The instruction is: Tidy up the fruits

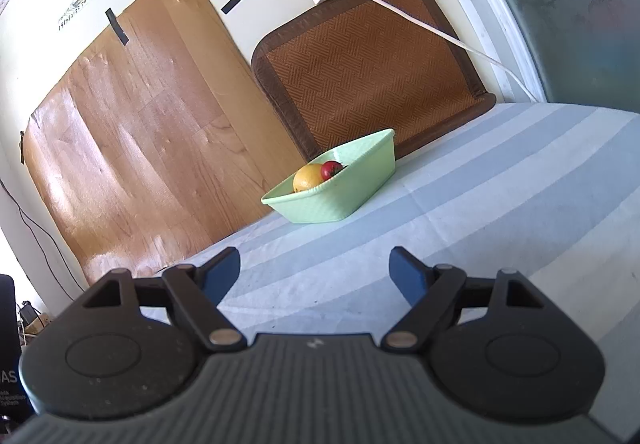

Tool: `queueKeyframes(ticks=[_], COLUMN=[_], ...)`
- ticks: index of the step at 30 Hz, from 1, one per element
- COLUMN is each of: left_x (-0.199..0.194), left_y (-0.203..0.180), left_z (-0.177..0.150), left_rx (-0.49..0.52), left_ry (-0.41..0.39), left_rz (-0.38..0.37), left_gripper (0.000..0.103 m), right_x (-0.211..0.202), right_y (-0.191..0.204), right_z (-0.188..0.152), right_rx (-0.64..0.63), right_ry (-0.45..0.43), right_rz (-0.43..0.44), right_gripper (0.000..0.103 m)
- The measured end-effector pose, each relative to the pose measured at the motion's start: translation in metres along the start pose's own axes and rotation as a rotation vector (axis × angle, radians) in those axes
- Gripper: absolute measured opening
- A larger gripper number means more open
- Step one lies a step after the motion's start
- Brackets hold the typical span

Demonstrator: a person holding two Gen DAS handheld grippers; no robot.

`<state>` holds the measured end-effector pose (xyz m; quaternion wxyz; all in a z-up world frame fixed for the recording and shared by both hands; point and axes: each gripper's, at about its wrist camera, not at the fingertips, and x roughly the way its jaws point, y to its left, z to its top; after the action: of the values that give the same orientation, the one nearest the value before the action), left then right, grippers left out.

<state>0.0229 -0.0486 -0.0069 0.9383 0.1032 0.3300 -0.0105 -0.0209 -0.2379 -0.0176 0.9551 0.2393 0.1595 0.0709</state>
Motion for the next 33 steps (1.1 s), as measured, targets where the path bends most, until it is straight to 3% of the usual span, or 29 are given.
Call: queueKeyframes(ticks=[33], left_x=[0.0001], left_y=[-0.0016], left_z=[-0.0040], left_rx=[0.002], left_ry=[-0.001], left_rz=[0.019], left_gripper=[0.103], right_x=[-0.0008], right_y=[0.0000], right_z=[0.0001], right_rx=[-0.001], right_ry=[-0.001], right_rz=[-0.001], right_gripper=[0.083])
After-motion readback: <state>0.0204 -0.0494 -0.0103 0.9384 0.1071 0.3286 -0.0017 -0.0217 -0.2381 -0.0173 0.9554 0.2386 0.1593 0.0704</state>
